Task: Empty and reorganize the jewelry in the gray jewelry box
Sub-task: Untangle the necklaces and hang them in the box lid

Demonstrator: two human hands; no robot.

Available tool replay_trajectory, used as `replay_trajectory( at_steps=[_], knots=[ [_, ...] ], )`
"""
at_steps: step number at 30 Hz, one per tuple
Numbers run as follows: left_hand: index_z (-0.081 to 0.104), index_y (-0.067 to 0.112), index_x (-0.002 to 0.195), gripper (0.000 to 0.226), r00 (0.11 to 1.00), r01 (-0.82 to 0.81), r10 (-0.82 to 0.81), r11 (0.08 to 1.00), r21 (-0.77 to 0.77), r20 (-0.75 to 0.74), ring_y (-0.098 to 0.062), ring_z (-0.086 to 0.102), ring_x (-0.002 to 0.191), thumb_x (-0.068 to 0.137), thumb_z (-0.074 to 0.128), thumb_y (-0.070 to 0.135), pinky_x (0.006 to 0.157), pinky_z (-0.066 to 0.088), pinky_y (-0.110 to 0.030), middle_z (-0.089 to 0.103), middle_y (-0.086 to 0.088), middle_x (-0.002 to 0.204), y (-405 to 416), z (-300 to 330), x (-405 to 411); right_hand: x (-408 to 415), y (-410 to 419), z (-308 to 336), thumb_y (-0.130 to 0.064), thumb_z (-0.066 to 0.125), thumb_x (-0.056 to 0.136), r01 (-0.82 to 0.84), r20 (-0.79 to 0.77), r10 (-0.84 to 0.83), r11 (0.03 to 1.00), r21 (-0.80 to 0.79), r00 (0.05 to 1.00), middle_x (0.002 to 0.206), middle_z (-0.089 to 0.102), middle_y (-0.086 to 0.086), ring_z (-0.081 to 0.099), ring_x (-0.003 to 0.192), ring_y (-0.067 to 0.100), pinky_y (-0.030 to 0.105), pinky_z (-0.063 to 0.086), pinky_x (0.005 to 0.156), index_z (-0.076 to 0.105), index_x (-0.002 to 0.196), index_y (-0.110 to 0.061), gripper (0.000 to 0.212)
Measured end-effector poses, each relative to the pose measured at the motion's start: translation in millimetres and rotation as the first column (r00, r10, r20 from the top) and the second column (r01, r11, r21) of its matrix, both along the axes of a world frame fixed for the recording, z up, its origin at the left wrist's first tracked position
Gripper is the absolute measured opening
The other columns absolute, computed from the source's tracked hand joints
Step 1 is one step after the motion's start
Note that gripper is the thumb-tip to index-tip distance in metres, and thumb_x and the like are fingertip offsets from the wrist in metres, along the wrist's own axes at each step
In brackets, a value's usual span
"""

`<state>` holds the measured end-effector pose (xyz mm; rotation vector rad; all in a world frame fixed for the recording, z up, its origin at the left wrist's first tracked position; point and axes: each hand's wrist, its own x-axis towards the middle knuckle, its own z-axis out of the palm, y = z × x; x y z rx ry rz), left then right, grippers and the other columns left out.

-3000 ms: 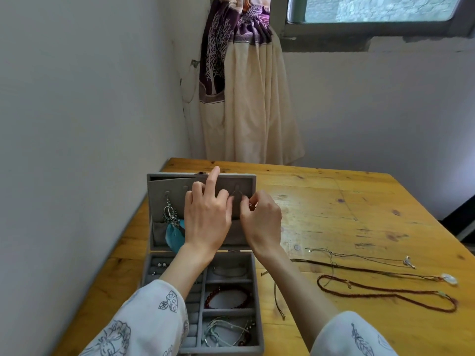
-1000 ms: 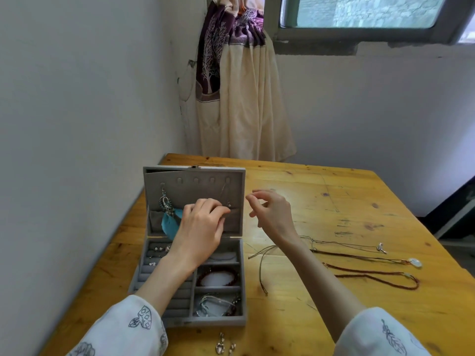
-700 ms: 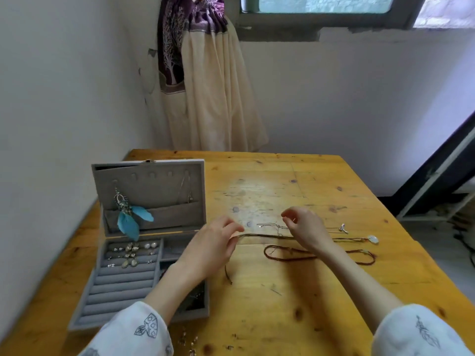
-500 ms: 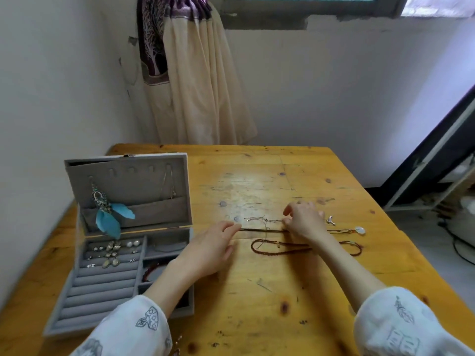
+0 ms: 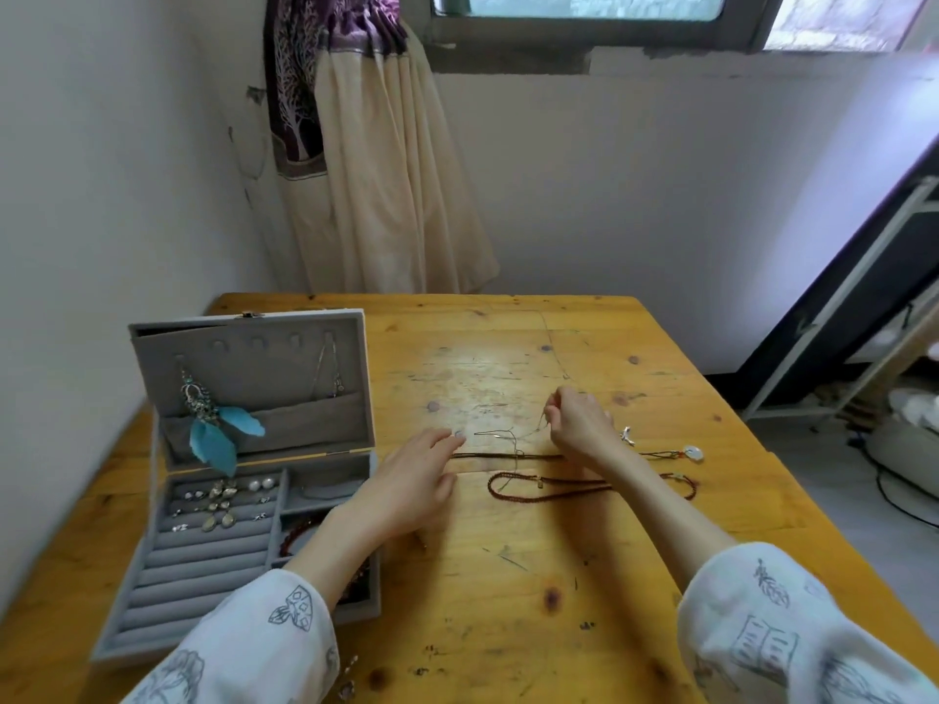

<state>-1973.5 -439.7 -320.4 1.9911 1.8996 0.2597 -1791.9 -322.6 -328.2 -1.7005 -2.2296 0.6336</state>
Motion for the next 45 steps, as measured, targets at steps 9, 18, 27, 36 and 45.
replay_trajectory(
  at_steps=[9,18,27,36,45],
  knots=[
    [0.027,0.019,0.142,0.06,0.83,-0.206,0.137,0.976,0.07,0.54,-0.01,0.038,0.129,0.09,0.056,0.021,0.105,0.033,-0.028,0.041,0.001,0.142,-25.0,64.5,5.5,-31.1,-62.7,96.8,-0.007,0.046,0.093,-0.341,-0.465,0.251,0.932,-0.119,0.849,0.067,0.053,0.001,0.049,0.058,0.011,0.021,0.044,0.057,0.052,0.082,-0.01,0.013],
    [0.058,0.019,0.118,0.034,0.68,-0.274,0.137,0.959,0.077,0.72,-0.007,0.058,0.105,0.084,0.062,0.025,0.088,0.047,-0.022,0.064,0.004,0.11,-97.2,102.5,-14.8,-64.1,-130.5,144.5,-0.012,0.053,0.091,-0.511,-0.376,0.483,0.859,0.03,0.791,0.074,0.059,-0.004,0.058,0.076,0.015,0.029,0.049,0.076,0.054,0.073,-0.024,0.022],
    [0.064,0.026,0.095,0.012,0.668,-0.266,0.137,0.962,0.064,0.731,-0.005,0.061,0.096,0.084,0.062,0.029,0.081,0.046,-0.019,0.067,0.007,0.099,-135.1,115.4,-17.3,-68.5,-165.3,158.6,-0.008,0.058,0.087,-0.576,-0.382,0.544,0.817,0.035,0.748,0.071,0.06,0.0,0.056,0.069,0.014,0.031,0.051,0.072,0.06,0.077,-0.015,0.012],
    [0.063,0.007,0.089,0.019,0.458,-0.27,0.134,0.963,-0.006,0.879,-0.011,0.066,0.09,0.093,0.047,0.016,0.077,0.05,-0.023,0.072,0.0,0.091,-149.3,132.2,-31.6,-55.6,-174.7,159.9,-0.007,0.056,0.088,-0.608,-0.6,0.408,0.775,-0.171,0.688,0.069,0.056,0.003,0.053,0.061,0.012,0.021,0.045,0.061,0.059,0.078,-0.011,0.012],
    [0.052,0.008,0.071,0.024,0.233,-0.383,0.148,0.922,-0.049,0.961,-0.012,0.03,0.048,0.093,0.041,0.006,0.047,0.03,-0.023,0.029,0.003,0.047,-149.3,144.9,-57.8,-63.1,-174.3,133.7,-0.013,0.056,0.088,-0.663,-0.694,0.334,0.696,-0.275,0.638,0.064,0.057,0.002,0.059,0.064,0.014,0.022,0.049,0.07,0.065,0.082,-0.005,0.013]
  ],
)
